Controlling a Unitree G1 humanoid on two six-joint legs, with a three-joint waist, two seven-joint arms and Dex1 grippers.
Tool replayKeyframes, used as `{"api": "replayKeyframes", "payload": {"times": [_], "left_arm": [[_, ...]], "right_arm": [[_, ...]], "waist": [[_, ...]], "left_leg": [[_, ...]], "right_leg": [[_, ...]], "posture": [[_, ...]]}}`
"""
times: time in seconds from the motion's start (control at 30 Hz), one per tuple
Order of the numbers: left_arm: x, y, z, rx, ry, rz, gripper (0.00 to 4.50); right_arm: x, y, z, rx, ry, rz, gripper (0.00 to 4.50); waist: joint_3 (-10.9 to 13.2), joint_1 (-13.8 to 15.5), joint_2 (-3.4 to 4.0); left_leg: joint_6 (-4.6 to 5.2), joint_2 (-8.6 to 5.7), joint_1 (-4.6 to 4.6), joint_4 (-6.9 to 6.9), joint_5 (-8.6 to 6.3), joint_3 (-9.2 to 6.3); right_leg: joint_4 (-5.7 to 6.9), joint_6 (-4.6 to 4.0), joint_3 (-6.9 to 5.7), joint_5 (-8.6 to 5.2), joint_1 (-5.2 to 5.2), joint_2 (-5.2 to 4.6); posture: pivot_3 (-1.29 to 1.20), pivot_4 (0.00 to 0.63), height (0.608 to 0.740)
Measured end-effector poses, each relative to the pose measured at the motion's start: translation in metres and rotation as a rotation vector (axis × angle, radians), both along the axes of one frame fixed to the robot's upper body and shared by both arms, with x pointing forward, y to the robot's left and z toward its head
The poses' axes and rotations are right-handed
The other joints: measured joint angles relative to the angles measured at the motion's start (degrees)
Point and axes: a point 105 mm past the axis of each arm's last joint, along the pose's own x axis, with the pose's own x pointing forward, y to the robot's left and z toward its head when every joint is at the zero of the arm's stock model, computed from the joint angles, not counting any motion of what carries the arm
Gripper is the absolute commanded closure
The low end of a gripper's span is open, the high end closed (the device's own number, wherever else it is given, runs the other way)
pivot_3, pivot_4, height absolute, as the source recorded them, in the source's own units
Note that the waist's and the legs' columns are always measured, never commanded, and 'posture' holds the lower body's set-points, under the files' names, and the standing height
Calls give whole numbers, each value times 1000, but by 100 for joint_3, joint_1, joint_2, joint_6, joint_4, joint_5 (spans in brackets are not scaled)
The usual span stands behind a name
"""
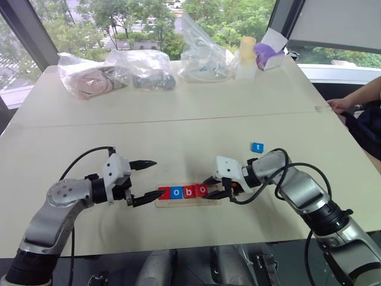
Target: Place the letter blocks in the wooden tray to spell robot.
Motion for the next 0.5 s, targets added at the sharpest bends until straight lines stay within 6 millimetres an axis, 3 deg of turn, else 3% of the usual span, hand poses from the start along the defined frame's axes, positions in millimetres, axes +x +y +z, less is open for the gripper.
{"api": "replayKeyframes", "payload": {"times": [0.23, 0.43, 0.47, 0.5], "left_arm": [[-1, 0, -1, 0, 4, 2, 0], [-1, 0, -1, 0, 4, 1, 0], [-1, 0, -1, 0, 4, 1, 0], [-1, 0, -1, 0, 4, 1, 0]], "right_arm": [[0, -1, 0, -9, -3, 2, 3399], [0, -2, 0, -9, 0, 3, 354], [0, -2, 0, -10, 1, 2, 67], [0, -2, -1, -9, 2, 1, 67]], "waist": [[0, 2, 0], [0, 0, 0], [0, 1, 0], [0, 1, 0]], "left_leg": [[0, 0, 0, 0, 0, 0], [0, 0, 0, 0, 0, 0], [0, 0, 0, 0, 0, 0], [0, 0, 0, 0, 0, 0]], "right_leg": [[0, 0, 0, 0, 0, 1], [0, 0, 0, 0, 0, 0], [0, 0, 0, 0, 0, 0], [0, 0, -1, 0, 0, 0]], "posture": [[0, 150, 740], [0, 150, 740], [0, 150, 740], [0, 150, 740]]}}
